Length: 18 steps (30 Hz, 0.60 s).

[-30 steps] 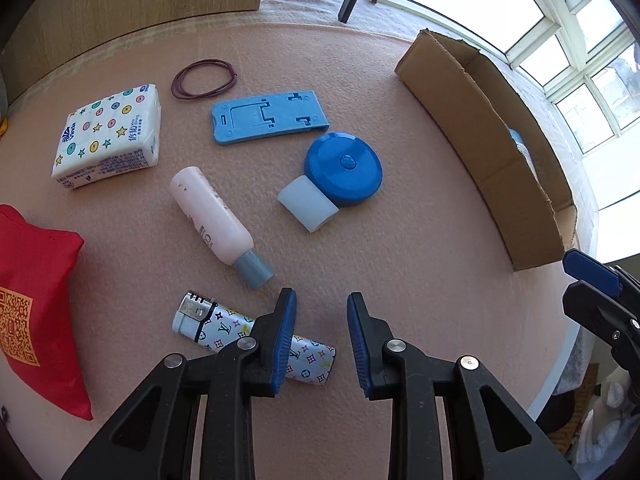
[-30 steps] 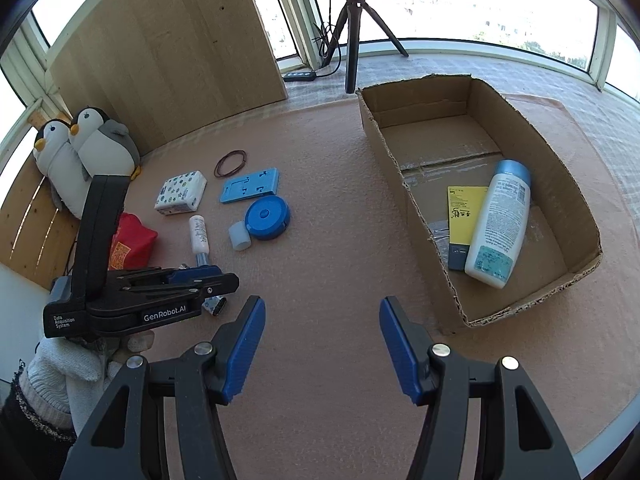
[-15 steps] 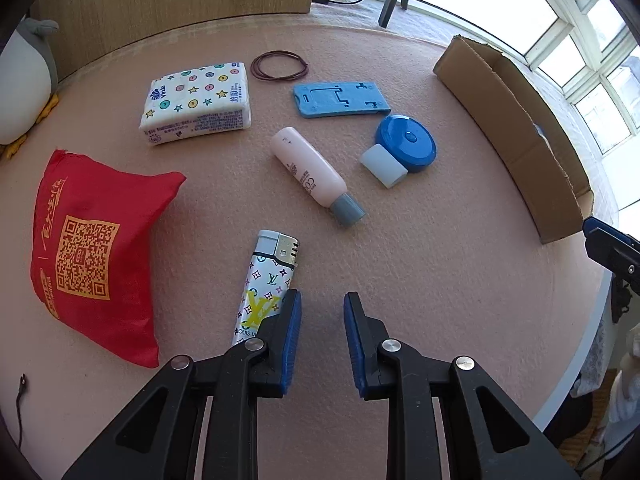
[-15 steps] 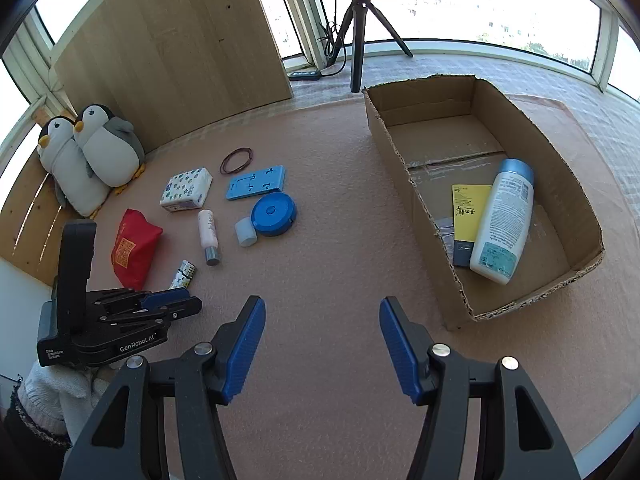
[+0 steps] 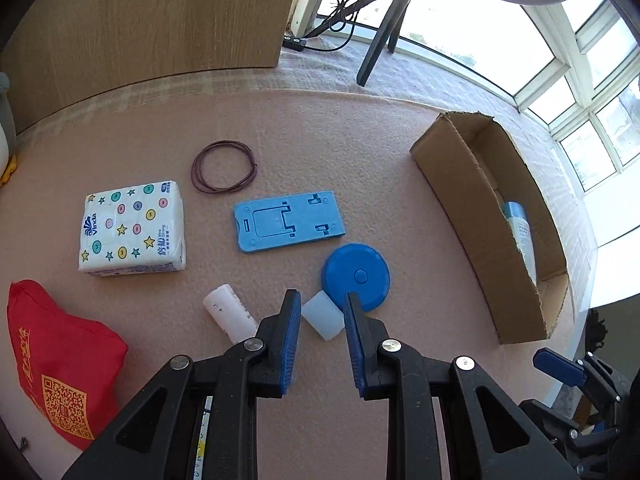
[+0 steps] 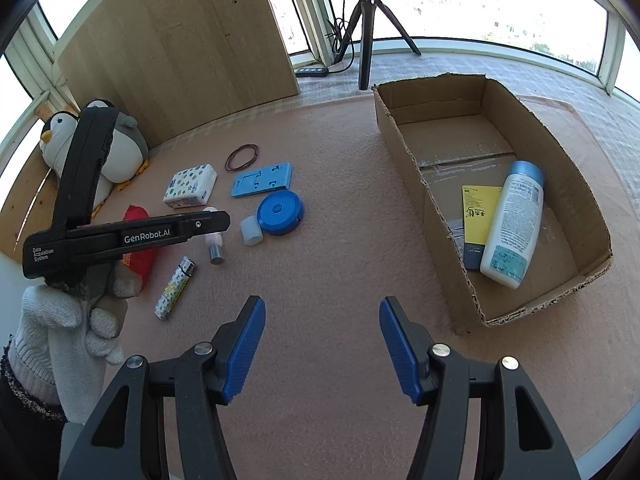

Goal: Organize objects
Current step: 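Grasp the pink lotion tube with the left gripper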

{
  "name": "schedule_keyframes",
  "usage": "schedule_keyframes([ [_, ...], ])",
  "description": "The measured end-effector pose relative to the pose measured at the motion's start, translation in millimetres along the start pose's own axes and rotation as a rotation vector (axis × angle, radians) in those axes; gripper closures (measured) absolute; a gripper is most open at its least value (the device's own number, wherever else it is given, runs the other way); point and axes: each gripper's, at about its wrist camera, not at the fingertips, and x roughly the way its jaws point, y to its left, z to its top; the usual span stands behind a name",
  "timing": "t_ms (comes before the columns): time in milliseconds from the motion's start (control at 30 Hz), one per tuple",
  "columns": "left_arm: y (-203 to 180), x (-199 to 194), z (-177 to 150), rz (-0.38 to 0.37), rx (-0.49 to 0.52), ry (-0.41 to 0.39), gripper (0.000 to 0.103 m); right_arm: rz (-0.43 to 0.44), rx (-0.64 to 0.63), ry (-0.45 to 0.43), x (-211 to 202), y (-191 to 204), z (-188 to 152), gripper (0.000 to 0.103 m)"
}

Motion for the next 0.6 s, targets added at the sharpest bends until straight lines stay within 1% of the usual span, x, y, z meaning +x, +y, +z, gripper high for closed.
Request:
schedule_keyframes([
  [67, -2.8, 14.0, 10.1, 0.006, 0.004, 0.015, 0.079, 0.001, 0.005, 0.0, 0.1, -1.7, -0.1, 0.047],
  [200, -10.2, 30.5, 12.4, -0.019, 0.042, 0.049, 0.079, -0.003, 0.009, 0.007, 1.1, -4.8, -0.9, 0.047],
  [333, -16.5, 38.6, 2.0, -0.025, 0.084, 0.075, 0.079, -0.008, 0.019, 0.011, 1.6, -9.6, -0.7, 0.047],
  [467, -22.2, 37.6, -14.0, -0.055, 0.099, 0.088, 0.079, -0.012, 0.026, 0.011, 2.8, -12.3, 0.7, 0.047],
  [567, -29.8, 35.5, -28.2, -0.049, 0.121, 0.08, 0.079, -0.011, 0.028, 0.015, 5.9, -13.4, 1.9, 0.047],
  [600, -31.8, 34.1, -32.4, -0.061, 0.124, 0.082, 0.079, -0.011, 0.027, 0.017, 6.6, -13.3, 2.2, 0.047],
])
